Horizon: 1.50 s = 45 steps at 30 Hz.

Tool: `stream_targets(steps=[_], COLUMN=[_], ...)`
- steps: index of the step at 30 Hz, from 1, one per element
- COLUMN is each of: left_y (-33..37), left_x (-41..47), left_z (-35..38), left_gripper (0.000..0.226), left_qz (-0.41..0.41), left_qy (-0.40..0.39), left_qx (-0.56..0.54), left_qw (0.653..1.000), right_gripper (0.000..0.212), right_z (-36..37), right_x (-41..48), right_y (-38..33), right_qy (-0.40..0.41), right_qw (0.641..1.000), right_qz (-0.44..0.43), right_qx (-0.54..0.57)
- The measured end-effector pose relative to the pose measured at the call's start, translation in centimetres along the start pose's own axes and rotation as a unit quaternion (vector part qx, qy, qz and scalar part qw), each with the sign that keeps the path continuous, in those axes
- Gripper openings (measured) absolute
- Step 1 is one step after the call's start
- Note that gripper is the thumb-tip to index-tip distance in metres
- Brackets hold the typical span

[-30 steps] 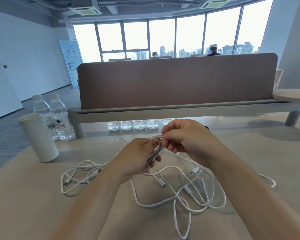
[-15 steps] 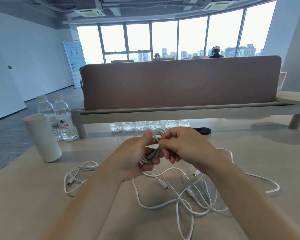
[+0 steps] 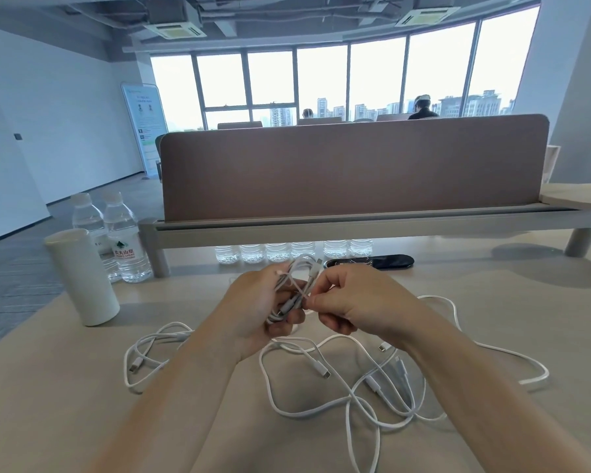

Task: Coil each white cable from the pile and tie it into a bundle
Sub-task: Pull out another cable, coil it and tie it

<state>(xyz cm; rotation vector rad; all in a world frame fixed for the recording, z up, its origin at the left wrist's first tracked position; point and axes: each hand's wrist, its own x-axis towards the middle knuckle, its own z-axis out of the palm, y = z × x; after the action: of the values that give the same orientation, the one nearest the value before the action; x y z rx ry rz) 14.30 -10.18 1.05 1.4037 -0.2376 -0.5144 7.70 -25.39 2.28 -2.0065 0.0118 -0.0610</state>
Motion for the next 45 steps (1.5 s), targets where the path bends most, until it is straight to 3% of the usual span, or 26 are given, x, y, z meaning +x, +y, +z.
stream_targets(steps=[3,8,14,24,29,31,36,45], left_y=[0.2,0.3,0.8,1.0,0.9,0.7,-0.1,-0.8], left_x=[-0.2,-0.4,-1.1,-1.9,-2.5,-2.6,-2.3,-2.3], left_z=[-0.2,0.0,0.0,0.4,1.1,1.4,2.3,2.6], left_gripper=[0.032,0.035,0.028,0.028,0.031,0.032,0.028,0.025], left_qz=[0.014,0.019,0.020,0.025,0.026,0.025,-0.007,-0.058], left_qy=[-0.004,-0.009,-0.077,-0.131,-0.141,-0.132,-0.130,-0.163], left_qx=[0.019,0.010,0.009,0.147,0.204,0.245,0.292,0.341], left_qw=[1.000,1.000,0.997,0.980,0.968,0.960,0.948,0.924], right_gripper=[0.014,0.013,0.014,0.016,0.027,0.034,0.016,0.003], right_z=[-0.2,-1.0,-1.6,-3.4,-4.3,-4.3,-4.5,-4.7], right_x=[-0.1,-0.3,0.2,0.5,0.3,0.4,0.2,-0.3], right_y=[0.0,0.1,1.1,2.9,3.0,3.1,2.5,1.8], right_qy=[-0.015,-0.040,-0.084,-0.173,-0.200,-0.202,-0.133,-0.144], right_qw=[1.000,0.999,0.994,0.978,0.968,0.969,0.981,0.977], right_qz=[0.009,0.017,0.049,0.096,0.123,0.127,0.130,0.101], right_qx=[-0.008,-0.024,-0.043,0.068,0.082,0.061,-0.061,-0.123])
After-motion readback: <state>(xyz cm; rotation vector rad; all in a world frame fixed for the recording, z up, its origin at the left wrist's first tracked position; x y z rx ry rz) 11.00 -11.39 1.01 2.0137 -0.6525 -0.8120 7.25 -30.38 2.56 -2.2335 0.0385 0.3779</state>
